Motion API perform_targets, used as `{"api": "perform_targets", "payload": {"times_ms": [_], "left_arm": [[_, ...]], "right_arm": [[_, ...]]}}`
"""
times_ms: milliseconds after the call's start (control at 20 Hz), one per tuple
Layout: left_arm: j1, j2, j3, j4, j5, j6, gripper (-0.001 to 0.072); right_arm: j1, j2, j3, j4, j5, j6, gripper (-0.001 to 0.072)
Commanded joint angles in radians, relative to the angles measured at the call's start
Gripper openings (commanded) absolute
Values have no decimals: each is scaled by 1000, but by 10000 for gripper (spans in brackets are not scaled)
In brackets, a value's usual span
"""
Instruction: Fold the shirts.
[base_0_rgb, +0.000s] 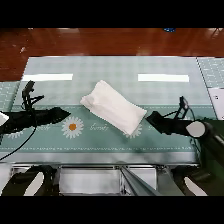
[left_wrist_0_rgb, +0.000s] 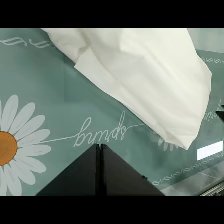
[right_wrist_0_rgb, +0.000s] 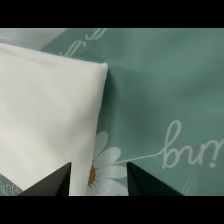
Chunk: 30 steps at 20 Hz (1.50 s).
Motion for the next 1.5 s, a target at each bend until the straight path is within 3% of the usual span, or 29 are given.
{"api": "perform_targets", "payload": {"times_ms": [0,150,300,350,450,500,550,600,800,1200,1450], "left_arm": [[0,0,1,-8,0,-2,17],[0,0,1,-34,0,-2,17],[0,-1,1,-34,0,-2,17],[0,-1,1,-34,1,-2,17],[0,-1,1,-34,1,-2,17],[0,-1,1,-34,1,-2,17],[0,-1,1,-34,1,-2,17],[0,-1,1,-33,1,-2,17],[0,-1,1,-33,1,-2,17],[0,0,1,-33,18,-2,17],[0,0,1,-33,16,-1,17]], "right_arm": [[63,-158,-29,317,-139,-208,413],[74,-288,44,516,-121,-423,414],[74,-430,156,603,-41,-545,412],[74,-481,202,618,2,-581,372],[74,-562,294,648,72,-650,194],[74,-589,346,650,102,-685,71],[74,-603,394,650,123,-724,21],[74,-606,446,645,138,-735,21],[74,-605,706,539,227,-696,20],[25,-605,1323,60,447,-378,19],[-169,-556,1507,-10,626,-299,19]]}}
